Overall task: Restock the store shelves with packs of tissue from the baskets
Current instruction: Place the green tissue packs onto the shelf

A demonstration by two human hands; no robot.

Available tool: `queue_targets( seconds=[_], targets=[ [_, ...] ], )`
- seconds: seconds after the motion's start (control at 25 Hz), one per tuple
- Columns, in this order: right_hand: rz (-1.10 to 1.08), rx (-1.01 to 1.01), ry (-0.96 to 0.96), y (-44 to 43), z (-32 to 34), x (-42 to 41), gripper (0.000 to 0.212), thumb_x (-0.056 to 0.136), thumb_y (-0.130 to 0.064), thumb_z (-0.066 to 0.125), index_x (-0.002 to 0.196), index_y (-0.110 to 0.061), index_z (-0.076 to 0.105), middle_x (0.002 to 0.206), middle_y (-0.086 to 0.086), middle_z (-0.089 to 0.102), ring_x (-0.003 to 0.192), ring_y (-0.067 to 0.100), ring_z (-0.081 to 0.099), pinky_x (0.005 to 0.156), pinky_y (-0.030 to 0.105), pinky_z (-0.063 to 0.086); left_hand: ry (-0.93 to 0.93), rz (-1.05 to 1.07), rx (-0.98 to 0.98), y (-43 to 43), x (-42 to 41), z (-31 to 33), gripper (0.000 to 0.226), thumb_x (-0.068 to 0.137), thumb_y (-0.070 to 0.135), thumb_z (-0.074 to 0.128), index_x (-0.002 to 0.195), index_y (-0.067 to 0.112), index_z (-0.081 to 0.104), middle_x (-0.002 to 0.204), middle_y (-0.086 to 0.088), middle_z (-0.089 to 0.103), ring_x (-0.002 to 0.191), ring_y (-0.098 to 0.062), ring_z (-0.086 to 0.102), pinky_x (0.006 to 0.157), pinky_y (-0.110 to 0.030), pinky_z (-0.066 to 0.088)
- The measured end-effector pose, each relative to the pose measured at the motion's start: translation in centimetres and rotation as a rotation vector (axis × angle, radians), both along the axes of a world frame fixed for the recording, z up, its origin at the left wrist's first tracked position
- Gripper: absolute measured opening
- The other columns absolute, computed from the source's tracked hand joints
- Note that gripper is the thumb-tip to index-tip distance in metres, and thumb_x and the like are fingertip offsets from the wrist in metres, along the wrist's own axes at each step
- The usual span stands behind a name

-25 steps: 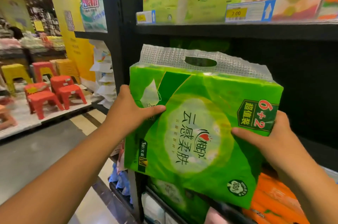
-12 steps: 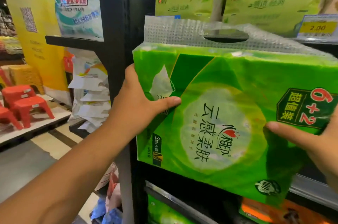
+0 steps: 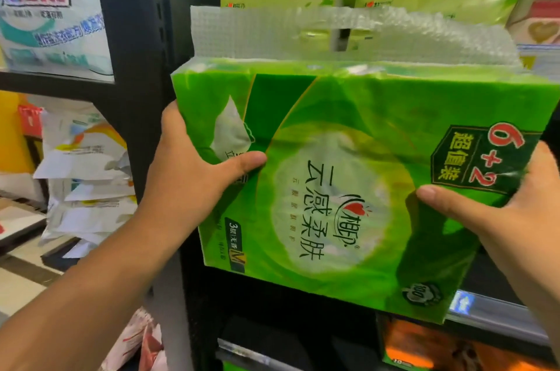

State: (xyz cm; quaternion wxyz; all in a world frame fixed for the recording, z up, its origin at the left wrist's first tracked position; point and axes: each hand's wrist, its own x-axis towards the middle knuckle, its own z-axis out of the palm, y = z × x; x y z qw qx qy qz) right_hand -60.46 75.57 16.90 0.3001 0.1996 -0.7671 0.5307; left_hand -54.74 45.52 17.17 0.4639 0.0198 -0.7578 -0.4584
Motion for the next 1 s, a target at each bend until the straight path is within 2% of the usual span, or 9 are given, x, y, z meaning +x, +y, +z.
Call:
queue_targets(
  seconds=[0.08, 0.12, 0.24, 0.36, 0.52, 0.64, 0.8, 0.88, 1.0],
  targets=[
    [0.003, -0.023, 0.039, -0.3, 0.3, -0.1, 0.103, 0.042, -0.068, 0.082, 0.129, -0.028, 0.045, 0.111, -0.020, 0.065, 0.097, -0.001, 0.065, 0.086, 0.041, 0.054, 0.078, -0.015, -0.004, -0.1, -0.6, 0.2, 0.095, 0.046, 0.050, 0.077, 0.127, 0.031, 0.031, 0.110, 0.030, 0.049, 0.098, 0.023, 0.048, 0.079, -0.003, 0.040],
    [0.001, -0.039, 0.048, -0.5, 0.2, -0.2, 0.102, 0.043, -0.066, 0.085, 0.129, -0.027, 0.045, 0.112, -0.023, 0.063, 0.097, -0.007, 0.062, 0.086, 0.032, 0.053, 0.093, -0.029, -0.006, -0.1, -1.2, 0.1, 0.092, 0.049, 0.045, 0.078, 0.125, 0.028, 0.030, 0.111, 0.027, 0.049, 0.099, 0.024, 0.048, 0.079, 0.001, 0.038],
    [-0.005, -0.072, 0.074, -1.2, -0.7, -0.9, 0.094, 0.054, -0.034, 0.089, 0.131, -0.025, 0.035, 0.105, -0.034, 0.050, 0.089, -0.027, 0.051, 0.076, -0.001, 0.038, 0.121, -0.006, -0.025, -0.4, -3.1, -1.3, 0.092, 0.055, 0.035, 0.082, 0.126, 0.018, 0.026, 0.113, 0.022, 0.045, 0.098, 0.013, 0.051, 0.084, 0.003, 0.035],
    [-0.014, -0.041, 0.032, -2.2, -2.5, -2.2, 0.096, 0.060, -0.006, 0.087, 0.134, -0.017, 0.028, 0.100, -0.028, 0.044, 0.080, -0.036, 0.043, 0.068, -0.009, 0.031, 0.087, 0.040, 0.000, -0.8, -4.6, -3.2, 0.098, 0.061, 0.019, 0.087, 0.134, 0.008, 0.021, 0.110, 0.024, 0.038, 0.100, 0.012, 0.040, 0.080, 0.009, 0.027],
    [0.042, -0.070, -0.014, -3.1, -5.1, -4.1, 0.100, 0.061, 0.003, 0.086, 0.139, -0.011, 0.024, 0.105, -0.023, 0.046, 0.086, -0.032, 0.046, 0.071, -0.008, 0.034, 0.053, 0.051, 0.042, -1.1, -6.1, -5.5, 0.101, 0.062, 0.013, 0.086, 0.137, 0.002, 0.019, 0.120, 0.008, 0.039, 0.108, 0.006, 0.039, 0.082, 0.009, 0.026],
    [0.080, -0.081, -0.037, -3.4, -6.4, -5.6, 0.097, 0.063, -0.002, 0.086, 0.134, -0.026, 0.024, 0.109, -0.024, 0.047, 0.091, -0.028, 0.049, 0.074, -0.005, 0.037, 0.064, 0.057, 0.048, -1.4, -7.3, -7.1, 0.099, 0.063, 0.012, 0.086, 0.136, -0.001, 0.021, 0.124, 0.002, 0.041, 0.115, -0.006, 0.043, 0.088, 0.005, 0.029],
    [0.066, -0.063, -0.048, -3.4, -6.8, -7.3, 0.092, 0.067, -0.011, 0.086, 0.129, -0.034, 0.022, 0.114, -0.024, 0.044, 0.096, -0.030, 0.044, 0.077, -0.007, 0.033, 0.071, 0.062, 0.002, -1.5, -8.5, -7.5, 0.106, 0.060, 0.032, 0.079, 0.139, -0.005, 0.020, 0.128, -0.001, 0.039, 0.118, -0.008, 0.041, 0.095, 0.002, 0.028],
    [0.056, -0.064, -0.055, -3.6, -6.7, -8.2, 0.089, 0.069, -0.016, 0.085, 0.132, -0.031, 0.025, 0.118, -0.017, 0.048, 0.102, -0.022, 0.048, 0.081, -0.004, 0.034, 0.062, 0.057, -0.008, -1.8, -9.3, -7.4, 0.106, 0.062, 0.032, 0.081, 0.141, -0.002, 0.018, 0.133, -0.002, 0.038, 0.122, -0.008, 0.040, 0.097, 0.001, 0.028],
    [0.038, -0.068, -0.073, -4.1, -7.2, -9.6, 0.086, 0.071, -0.024, 0.084, 0.136, -0.029, 0.027, 0.126, -0.008, 0.050, 0.112, 0.002, 0.052, 0.093, 0.015, 0.038, -0.011, 0.075, -0.024, -1.8, -10.6, -7.2, 0.111, 0.067, 0.022, 0.084, 0.147, 0.005, 0.009, 0.146, -0.006, 0.033, 0.125, -0.003, 0.032, 0.093, 0.007, 0.021]
  ],
)
